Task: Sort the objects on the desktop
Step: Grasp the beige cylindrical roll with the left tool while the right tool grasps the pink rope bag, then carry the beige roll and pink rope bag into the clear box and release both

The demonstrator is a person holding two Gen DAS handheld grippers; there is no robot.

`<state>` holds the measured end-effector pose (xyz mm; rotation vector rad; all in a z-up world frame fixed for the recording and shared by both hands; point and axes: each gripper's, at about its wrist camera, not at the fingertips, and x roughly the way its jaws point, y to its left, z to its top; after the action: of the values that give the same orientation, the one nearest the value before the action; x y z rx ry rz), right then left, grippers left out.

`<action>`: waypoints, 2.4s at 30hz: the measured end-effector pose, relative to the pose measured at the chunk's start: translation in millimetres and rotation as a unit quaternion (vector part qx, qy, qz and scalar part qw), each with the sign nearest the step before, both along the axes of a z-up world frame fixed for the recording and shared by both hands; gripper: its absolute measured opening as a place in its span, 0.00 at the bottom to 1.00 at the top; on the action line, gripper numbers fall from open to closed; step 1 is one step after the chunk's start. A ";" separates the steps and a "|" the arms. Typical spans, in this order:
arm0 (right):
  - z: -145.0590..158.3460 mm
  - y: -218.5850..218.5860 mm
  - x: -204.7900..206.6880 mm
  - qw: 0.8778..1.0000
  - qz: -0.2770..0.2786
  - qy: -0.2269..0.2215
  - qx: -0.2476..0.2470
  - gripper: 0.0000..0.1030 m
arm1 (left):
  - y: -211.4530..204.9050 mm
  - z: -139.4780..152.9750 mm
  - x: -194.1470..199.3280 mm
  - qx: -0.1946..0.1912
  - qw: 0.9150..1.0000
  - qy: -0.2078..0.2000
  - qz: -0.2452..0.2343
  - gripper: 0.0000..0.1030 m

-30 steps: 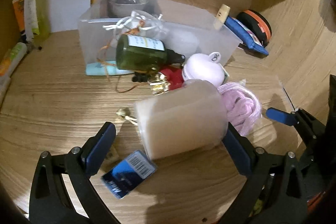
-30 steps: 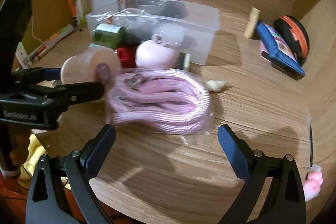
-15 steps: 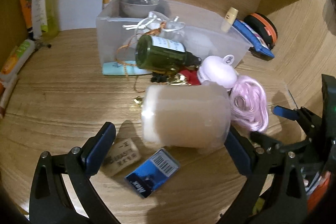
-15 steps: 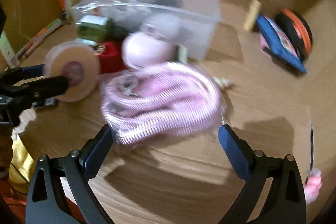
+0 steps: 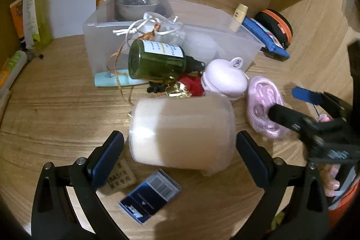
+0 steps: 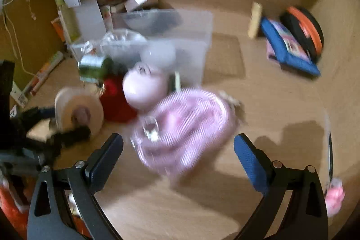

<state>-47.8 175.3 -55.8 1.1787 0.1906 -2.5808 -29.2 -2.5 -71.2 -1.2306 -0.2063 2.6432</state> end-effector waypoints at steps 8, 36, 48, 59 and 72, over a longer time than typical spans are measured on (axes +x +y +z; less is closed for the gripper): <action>-23.1 -8.0 -21.6 0.997 -0.029 -0.035 0.063 0.96 | -3.2 -3.6 0.3 0.002 1.000 0.000 -0.003 0.98; -32.7 37.3 -35.9 0.998 0.015 -0.053 0.025 0.61 | 7.6 1.9 5.4 -0.018 0.999 0.033 0.018 0.64; 2.9 51.9 -8.7 0.998 0.024 -0.020 -0.056 0.56 | 18.4 36.0 20.6 -0.025 0.996 0.088 0.009 0.64; 47.8 50.7 0.3 0.995 0.037 0.038 -0.087 0.56 | 14.2 71.3 6.4 -0.004 0.992 0.128 0.019 0.64; 63.5 24.7 -46.4 0.992 0.057 0.047 -0.105 0.56 | -30.3 98.4 -28.2 -0.013 0.988 0.142 0.056 0.64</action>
<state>-94.2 199.9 7.7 0.9446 0.0063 -2.4872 -57.4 -32.8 27.2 -0.8573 -0.1983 2.8871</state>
